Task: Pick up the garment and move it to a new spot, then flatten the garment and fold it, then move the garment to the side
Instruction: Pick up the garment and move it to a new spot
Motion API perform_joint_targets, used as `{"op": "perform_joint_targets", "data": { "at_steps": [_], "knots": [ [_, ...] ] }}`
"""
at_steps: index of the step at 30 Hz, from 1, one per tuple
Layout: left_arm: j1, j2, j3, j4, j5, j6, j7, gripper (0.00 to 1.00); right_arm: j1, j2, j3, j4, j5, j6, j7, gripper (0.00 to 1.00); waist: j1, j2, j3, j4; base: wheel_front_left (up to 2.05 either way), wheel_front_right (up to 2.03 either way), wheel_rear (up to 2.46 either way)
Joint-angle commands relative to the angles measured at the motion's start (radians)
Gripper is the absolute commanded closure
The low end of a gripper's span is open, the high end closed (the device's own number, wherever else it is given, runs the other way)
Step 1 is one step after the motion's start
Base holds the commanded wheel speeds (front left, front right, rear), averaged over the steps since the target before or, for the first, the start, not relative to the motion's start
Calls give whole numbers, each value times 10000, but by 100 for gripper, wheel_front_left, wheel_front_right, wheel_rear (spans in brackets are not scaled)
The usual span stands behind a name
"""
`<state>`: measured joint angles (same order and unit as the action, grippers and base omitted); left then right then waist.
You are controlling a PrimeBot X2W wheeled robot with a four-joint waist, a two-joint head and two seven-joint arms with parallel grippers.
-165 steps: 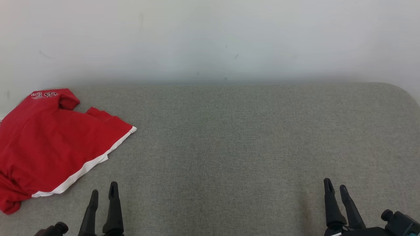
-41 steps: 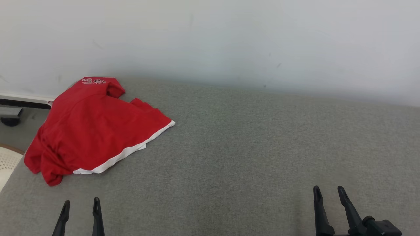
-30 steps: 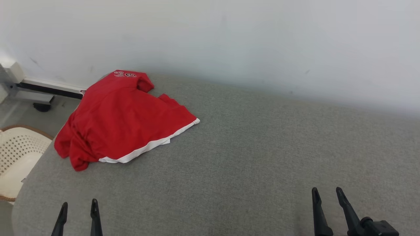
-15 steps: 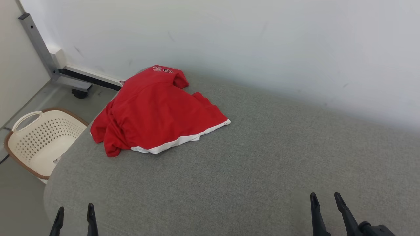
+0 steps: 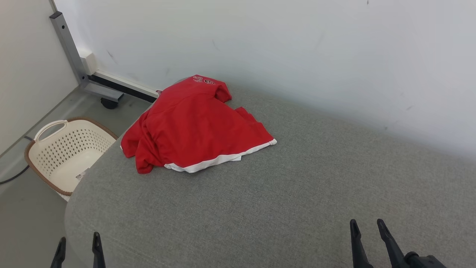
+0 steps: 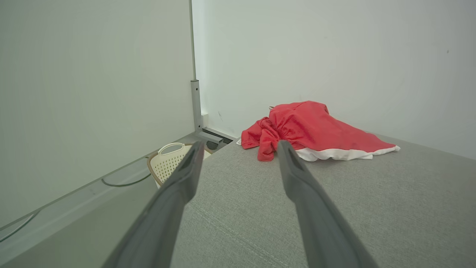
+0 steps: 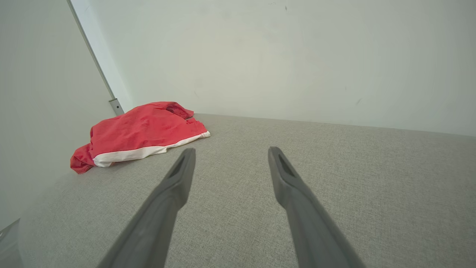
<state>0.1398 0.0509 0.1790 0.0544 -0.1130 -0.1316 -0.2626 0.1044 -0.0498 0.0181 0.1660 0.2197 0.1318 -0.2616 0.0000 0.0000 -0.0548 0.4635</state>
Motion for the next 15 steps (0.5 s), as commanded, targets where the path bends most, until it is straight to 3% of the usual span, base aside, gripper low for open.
{"op": "perform_joint_targets", "data": {
  "at_steps": [1,9,15],
  "knots": [
    [59,-10,44,32,-20,16,-25,0,84,4,10,-13,-12,-21,-45,0,0,0,14,30,0,0,0],
    [-228,-10,106,94,-138,130,-25,0,-56,4,94,-21,-125,-21,-45,0,0,0,207,-101,0,0,0],
    [-651,-9,276,157,-243,246,-25,0,-309,4,210,-47,-220,-21,-45,0,0,0,523,-647,0,0,0]
  ]
}}
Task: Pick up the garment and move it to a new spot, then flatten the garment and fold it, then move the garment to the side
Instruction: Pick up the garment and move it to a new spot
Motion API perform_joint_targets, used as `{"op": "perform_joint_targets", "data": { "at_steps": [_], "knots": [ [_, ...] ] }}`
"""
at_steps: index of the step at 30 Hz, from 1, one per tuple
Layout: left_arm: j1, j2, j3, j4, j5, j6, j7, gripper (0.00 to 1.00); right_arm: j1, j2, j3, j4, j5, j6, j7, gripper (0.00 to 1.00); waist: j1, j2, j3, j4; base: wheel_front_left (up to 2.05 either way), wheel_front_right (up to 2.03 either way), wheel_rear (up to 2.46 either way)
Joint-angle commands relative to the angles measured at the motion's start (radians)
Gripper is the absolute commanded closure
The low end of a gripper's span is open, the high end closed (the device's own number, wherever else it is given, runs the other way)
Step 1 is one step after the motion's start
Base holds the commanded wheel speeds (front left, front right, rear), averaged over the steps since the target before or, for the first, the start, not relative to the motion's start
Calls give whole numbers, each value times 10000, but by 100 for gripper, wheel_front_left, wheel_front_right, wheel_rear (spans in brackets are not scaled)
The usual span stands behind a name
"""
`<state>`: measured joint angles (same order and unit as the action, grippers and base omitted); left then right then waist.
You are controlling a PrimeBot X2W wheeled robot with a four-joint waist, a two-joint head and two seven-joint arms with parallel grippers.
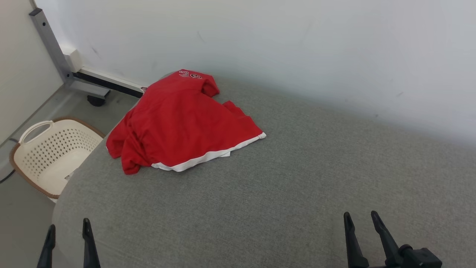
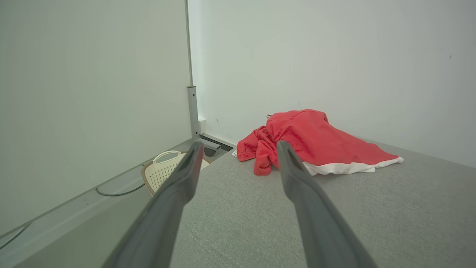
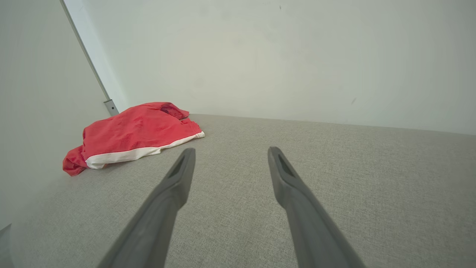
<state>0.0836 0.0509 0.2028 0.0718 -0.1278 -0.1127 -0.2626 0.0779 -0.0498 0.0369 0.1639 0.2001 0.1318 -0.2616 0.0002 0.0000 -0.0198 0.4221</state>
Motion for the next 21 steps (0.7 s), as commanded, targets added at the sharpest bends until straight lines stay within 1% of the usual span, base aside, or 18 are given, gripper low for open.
{"op": "perform_joint_targets", "data": {
  "at_steps": [1,10,16,21],
  "knots": [
    [-189,-9,64,-7,-93,58,-25,0,-91,4,7,-29,-62,-21,-45,0,-2,0,234,-353,0,0,0],
    [-1595,42,688,297,0,-113,-25,0,-562,1,-127,-106,-231,-21,-46,0,-2,0,1024,-1820,0,0,0],
    [-2863,477,1134,703,85,-160,-25,0,-915,1,-260,-208,-207,-21,-46,0,-2,0,1697,-2683,0,0,0],
    [-3948,913,1497,1547,-58,-182,-25,0,-1273,1,-388,-294,-76,-21,-46,0,-2,0,2252,-3254,0,0,0]
  ]
}}
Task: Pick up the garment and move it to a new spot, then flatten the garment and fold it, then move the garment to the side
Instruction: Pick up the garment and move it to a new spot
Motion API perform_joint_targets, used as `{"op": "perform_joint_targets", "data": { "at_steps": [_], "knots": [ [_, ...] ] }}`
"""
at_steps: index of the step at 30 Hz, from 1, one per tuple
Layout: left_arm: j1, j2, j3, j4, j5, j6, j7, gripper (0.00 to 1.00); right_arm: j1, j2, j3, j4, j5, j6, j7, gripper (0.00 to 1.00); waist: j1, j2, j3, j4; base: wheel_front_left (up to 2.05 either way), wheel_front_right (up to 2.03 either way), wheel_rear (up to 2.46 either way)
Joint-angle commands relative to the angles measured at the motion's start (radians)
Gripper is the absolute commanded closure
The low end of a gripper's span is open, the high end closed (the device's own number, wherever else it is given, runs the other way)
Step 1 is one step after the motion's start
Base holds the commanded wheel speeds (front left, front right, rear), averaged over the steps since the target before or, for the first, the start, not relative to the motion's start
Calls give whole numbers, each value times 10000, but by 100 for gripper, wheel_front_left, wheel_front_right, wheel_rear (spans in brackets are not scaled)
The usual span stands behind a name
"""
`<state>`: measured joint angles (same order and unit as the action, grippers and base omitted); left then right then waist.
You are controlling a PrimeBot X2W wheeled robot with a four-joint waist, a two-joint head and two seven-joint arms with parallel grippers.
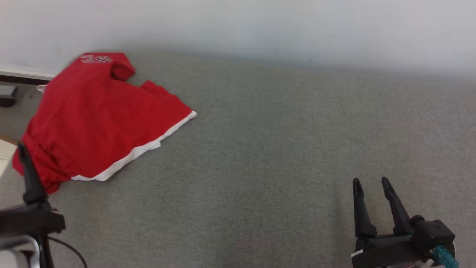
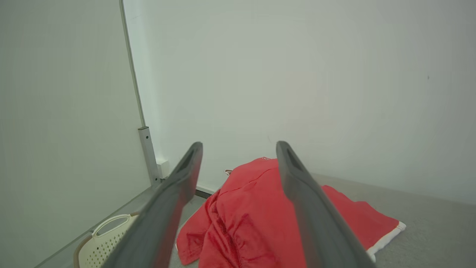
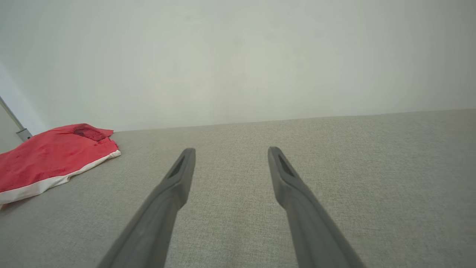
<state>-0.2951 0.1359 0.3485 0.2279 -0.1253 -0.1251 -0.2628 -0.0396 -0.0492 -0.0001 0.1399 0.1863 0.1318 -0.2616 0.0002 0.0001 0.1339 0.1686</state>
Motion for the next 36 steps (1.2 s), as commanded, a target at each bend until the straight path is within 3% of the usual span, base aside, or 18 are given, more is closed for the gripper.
{"op": "perform_joint_targets", "data": {
  "at_steps": [1,13,20,28,36],
  "knots": [
    [-343,111,67,331,-195,-61,-21,0,-169,0,-57,-56,80,-21,-46,0,-2,-1,798,-804,0,0,0],
    [-2303,1462,313,2852,-690,-41,24,0,-703,-3,27,89,368,-21,-46,0,-2,-1,1433,-1607,0,0,0],
    [-3146,2352,-136,4658,-1155,-47,472,0,-837,5,31,195,455,-21,-46,0,-2,-1,1566,-1970,0,0,0],
    [-3910,3072,-519,6528,-1327,-46,2073,0,-902,-2,51,259,505,-21,-46,0,-2,-1,1563,-2244,0,0,0],
    [-4440,3270,-694,8120,-1566,4,4329,0,-907,-3,18,284,412,-21,-46,0,-2,-1,1514,-2303,0,0,0]
  ]
}}
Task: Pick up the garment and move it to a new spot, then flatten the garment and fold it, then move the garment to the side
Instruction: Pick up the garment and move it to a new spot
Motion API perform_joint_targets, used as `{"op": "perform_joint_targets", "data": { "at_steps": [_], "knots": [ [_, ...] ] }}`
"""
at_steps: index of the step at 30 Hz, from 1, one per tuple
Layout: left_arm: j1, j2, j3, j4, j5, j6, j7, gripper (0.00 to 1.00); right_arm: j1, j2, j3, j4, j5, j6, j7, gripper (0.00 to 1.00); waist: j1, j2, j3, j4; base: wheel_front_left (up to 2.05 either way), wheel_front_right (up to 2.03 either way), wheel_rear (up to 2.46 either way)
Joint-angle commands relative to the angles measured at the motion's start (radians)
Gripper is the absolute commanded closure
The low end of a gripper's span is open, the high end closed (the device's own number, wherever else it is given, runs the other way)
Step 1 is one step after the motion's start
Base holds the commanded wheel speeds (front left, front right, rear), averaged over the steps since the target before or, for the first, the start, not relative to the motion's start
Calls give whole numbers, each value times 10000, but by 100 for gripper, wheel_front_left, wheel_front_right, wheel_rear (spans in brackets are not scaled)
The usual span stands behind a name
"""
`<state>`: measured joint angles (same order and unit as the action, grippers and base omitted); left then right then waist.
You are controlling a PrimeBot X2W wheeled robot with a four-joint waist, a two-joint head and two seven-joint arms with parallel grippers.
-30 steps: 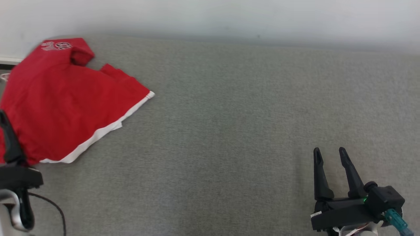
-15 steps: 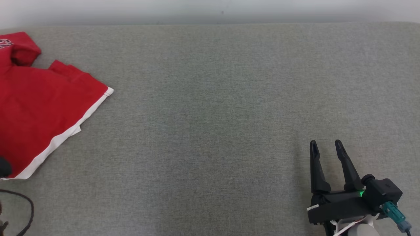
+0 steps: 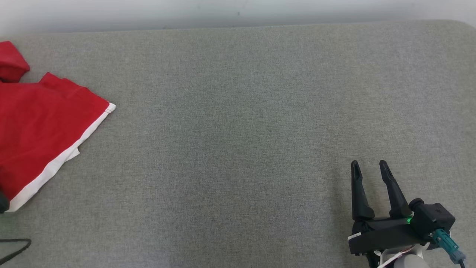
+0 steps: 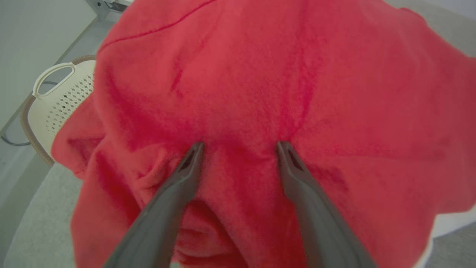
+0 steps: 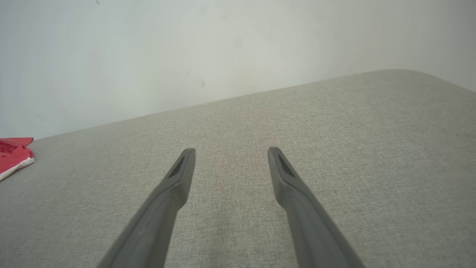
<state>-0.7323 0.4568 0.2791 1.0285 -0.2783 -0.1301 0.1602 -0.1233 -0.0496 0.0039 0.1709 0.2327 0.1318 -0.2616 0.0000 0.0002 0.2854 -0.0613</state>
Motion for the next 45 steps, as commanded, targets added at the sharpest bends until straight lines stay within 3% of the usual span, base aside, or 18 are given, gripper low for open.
{"op": "perform_joint_targets", "data": {
  "at_steps": [1,5,6,8,18,27,37,45],
  "knots": [
    [-95,63,-21,242,-39,52,274,0,-93,2,-31,-24,-65,-21,-46,0,0,-2,1,-13,0,0,0],
    [-296,163,-100,463,-23,103,353,0,-157,2,-48,2,-88,-21,-46,0,0,-2,-3,-53,0,0,0],
    [-262,176,-120,495,-23,116,308,47,-150,1,-52,6,-91,-21,-46,0,0,-2,-11,-62,0,0,0],
    [-209,244,-184,496,67,154,47,100,-130,2,-62,12,-91,-21,-46,0,0,-2,-27,-71,0,0,0],
    [-549,322,-437,-88,114,104,-1775,100,81,4,-238,-23,-147,-21,-46,0,0,-2,-217,234,0,0,0],
    [-1668,244,-1193,-2025,266,0,-3378,100,126,4,-110,-44,-55,-21,-46,0,0,-2,-501,476,0,0,0],
    [-2544,-275,-2259,-4699,38,-4,-3101,100,250,4,-42,5,181,-21,-46,0,0,-2,-739,-149,0,0,0],
    [-2674,-1133,-3176,-7014,-541,1,-2101,100,259,5,74,73,413,-21,-46,0,0,-2,-879,-980,0,0,0]
  ]
}}
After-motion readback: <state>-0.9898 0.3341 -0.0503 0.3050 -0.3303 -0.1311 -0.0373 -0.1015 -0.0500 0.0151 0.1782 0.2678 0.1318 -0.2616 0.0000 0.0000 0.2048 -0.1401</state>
